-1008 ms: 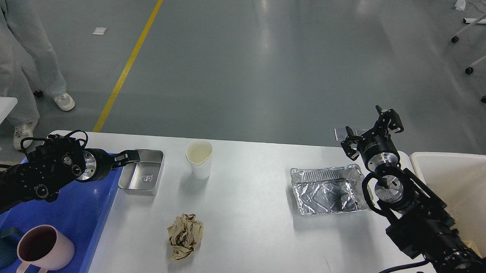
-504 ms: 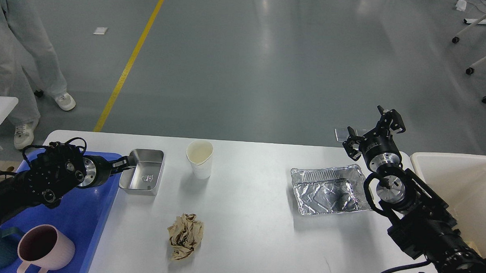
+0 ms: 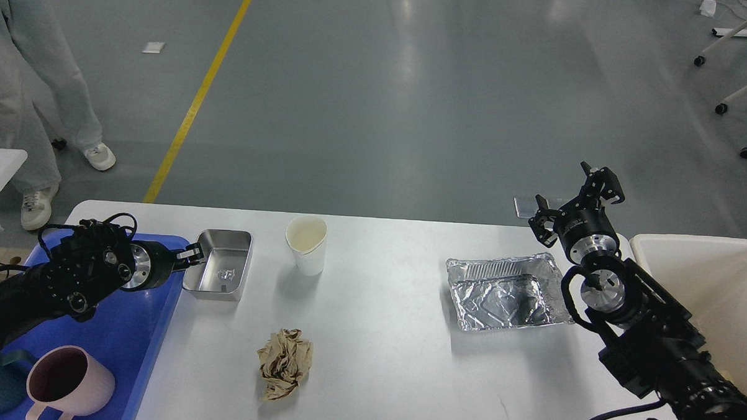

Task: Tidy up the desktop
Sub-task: 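Move the left gripper to the steel tin and grasp its edge, then lift the steel tin up and over toward the blue tray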

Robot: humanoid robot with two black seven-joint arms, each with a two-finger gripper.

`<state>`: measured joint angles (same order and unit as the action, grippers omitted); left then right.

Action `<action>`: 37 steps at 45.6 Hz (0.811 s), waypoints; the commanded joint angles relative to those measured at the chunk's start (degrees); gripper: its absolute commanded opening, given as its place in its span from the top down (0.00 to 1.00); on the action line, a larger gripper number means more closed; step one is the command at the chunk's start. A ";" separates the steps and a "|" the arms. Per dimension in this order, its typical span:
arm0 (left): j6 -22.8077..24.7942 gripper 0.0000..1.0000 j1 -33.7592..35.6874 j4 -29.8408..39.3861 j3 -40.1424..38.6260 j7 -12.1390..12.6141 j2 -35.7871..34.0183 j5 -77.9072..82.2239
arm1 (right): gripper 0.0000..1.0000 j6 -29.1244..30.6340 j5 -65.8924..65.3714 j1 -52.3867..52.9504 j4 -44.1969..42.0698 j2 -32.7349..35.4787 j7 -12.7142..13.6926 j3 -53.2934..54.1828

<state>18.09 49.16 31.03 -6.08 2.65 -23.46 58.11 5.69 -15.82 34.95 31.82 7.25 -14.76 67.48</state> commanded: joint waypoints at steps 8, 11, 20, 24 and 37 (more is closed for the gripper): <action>0.02 0.69 0.15 0.00 7.14 -1.69 0.61 -0.36 | 0.00 0.03 0.00 -0.06 0.00 0.22 0.09 -0.07; 0.02 0.69 0.15 0.00 7.23 -1.86 0.61 -0.37 | 0.00 0.03 0.00 -0.06 0.00 0.31 0.09 -0.07; 0.10 0.83 0.24 0.00 7.23 -3.35 0.34 -0.19 | 0.00 0.03 0.00 -0.06 0.00 0.93 0.09 -0.07; 0.37 0.93 0.41 0.09 7.23 -4.50 0.26 -0.19 | 0.00 0.03 0.00 -0.06 0.00 1.01 0.09 -0.07; 2.21 1.00 0.94 0.09 7.05 -6.78 0.08 -0.45 | 0.00 -0.06 0.00 -0.15 0.00 1.01 0.09 -0.07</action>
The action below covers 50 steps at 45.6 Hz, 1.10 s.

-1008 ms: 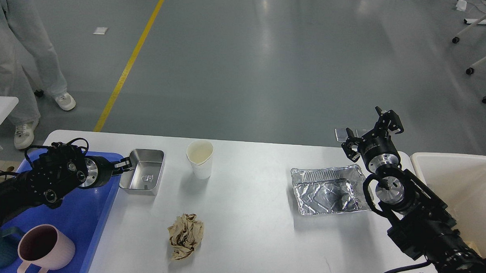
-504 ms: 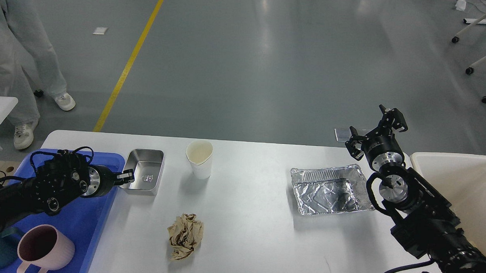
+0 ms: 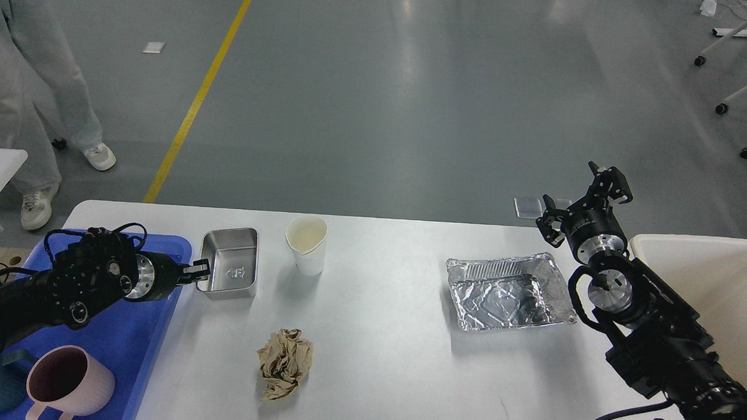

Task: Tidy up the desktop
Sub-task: 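Lift the steel tin up and over toward the blue tray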

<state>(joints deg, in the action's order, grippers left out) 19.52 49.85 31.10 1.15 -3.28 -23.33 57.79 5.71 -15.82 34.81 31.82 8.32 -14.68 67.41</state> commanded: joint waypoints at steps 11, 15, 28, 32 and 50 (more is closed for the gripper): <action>4.29 1.00 2.88 1.07 -0.44 -1.38 -1.27 -0.48 | 0.00 0.00 0.00 -0.09 -0.01 -0.14 -0.09 0.01; 6.49 1.00 4.20 2.73 -0.97 -1.29 -3.82 -0.66 | 0.00 -0.08 0.00 -0.09 -0.01 -0.14 -0.09 0.01; 8.42 1.00 10.79 21.80 -4.39 0.73 -18.14 -0.83 | 0.00 0.00 0.00 -0.01 0.26 -0.32 -0.09 0.09; 9.83 1.00 12.46 26.72 -6.24 2.49 -21.83 -0.83 | 0.00 -0.09 0.00 0.08 0.26 -0.49 -0.09 0.09; 13.96 1.00 19.14 43.51 -8.09 2.84 -39.85 -2.94 | 0.00 -0.09 0.09 0.26 0.35 -0.67 -0.09 0.09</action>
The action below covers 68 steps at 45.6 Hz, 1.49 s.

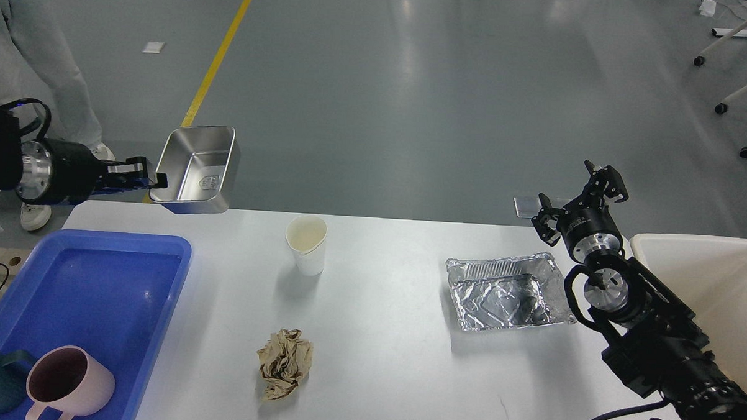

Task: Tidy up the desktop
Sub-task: 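Lift the steel tin up and over toward the blue tray, then lower the steel tin into the blue tray and release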

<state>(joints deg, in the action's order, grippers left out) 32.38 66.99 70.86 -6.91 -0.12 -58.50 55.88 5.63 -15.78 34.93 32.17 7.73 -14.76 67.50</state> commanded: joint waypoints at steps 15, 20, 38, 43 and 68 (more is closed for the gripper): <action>5.15 0.99 8.16 7.45 0.58 -0.41 -13.22 -4.73 | 0.00 -0.01 -0.04 0.40 -0.09 -0.79 0.00 0.00; 4.54 0.99 7.19 7.28 1.11 0.21 -13.92 -4.64 | 0.00 -0.01 -0.04 0.31 -0.09 -0.79 0.00 0.00; -4.69 0.98 -10.55 -2.12 1.73 -0.76 -12.79 -3.76 | 0.00 0.25 0.05 -0.48 -0.09 -0.44 0.00 0.00; -6.19 0.98 -15.22 -8.45 1.73 -2.60 -9.36 -3.85 | 0.00 0.25 -0.04 -0.48 -0.09 -0.35 0.00 -0.09; -8.47 0.98 -24.10 -27.26 1.64 -4.45 6.99 -4.03 | 0.00 0.34 -0.04 -1.62 -0.09 -0.17 0.00 -0.09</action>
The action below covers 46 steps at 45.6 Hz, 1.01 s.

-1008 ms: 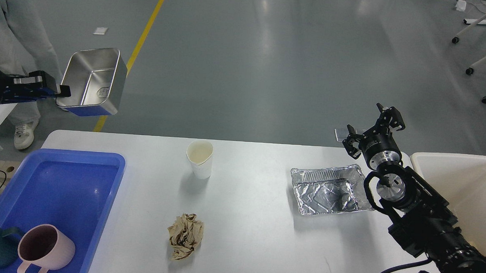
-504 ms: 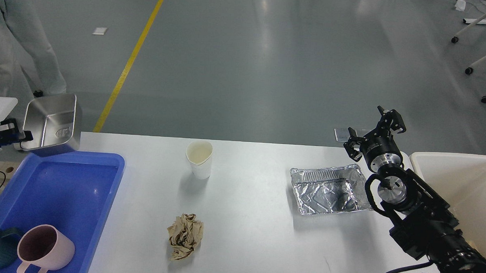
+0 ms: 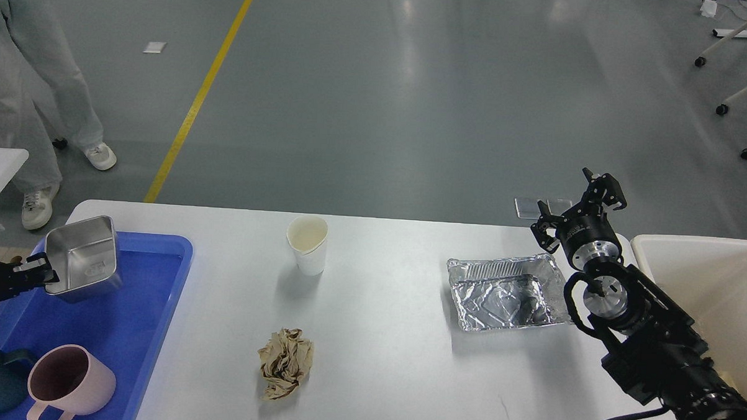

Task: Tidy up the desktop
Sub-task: 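Lower the steel tin into the blue tray and release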

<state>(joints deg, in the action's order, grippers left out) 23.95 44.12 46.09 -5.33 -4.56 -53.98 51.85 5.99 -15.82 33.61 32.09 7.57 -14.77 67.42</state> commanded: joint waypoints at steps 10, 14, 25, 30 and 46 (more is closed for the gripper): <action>-0.92 0.96 -2.46 -6.97 0.14 -0.98 6.34 -0.08 | 0.00 0.08 -0.01 -0.83 -0.01 0.26 0.00 0.00; -1.01 0.96 -3.16 -8.91 0.05 -1.15 8.10 -0.08 | 0.00 0.08 0.08 -0.83 -0.01 0.26 0.00 0.00; -1.36 0.95 -3.43 -10.67 0.05 -1.24 10.83 -0.26 | 0.00 0.08 -0.01 -1.18 0.08 0.34 0.00 0.00; -1.71 0.94 -3.61 -11.89 0.14 -1.24 12.41 -0.35 | 0.00 0.08 -0.01 -1.18 0.08 0.78 0.00 0.00; -1.89 0.81 -3.61 -12.95 0.05 -1.16 13.64 -0.70 | 0.00 0.08 -0.01 -1.18 0.08 0.96 0.00 0.00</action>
<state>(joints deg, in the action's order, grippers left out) 22.06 40.47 33.14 -5.20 -5.73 -40.27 51.33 6.07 -15.82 32.43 32.17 8.52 -14.77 67.41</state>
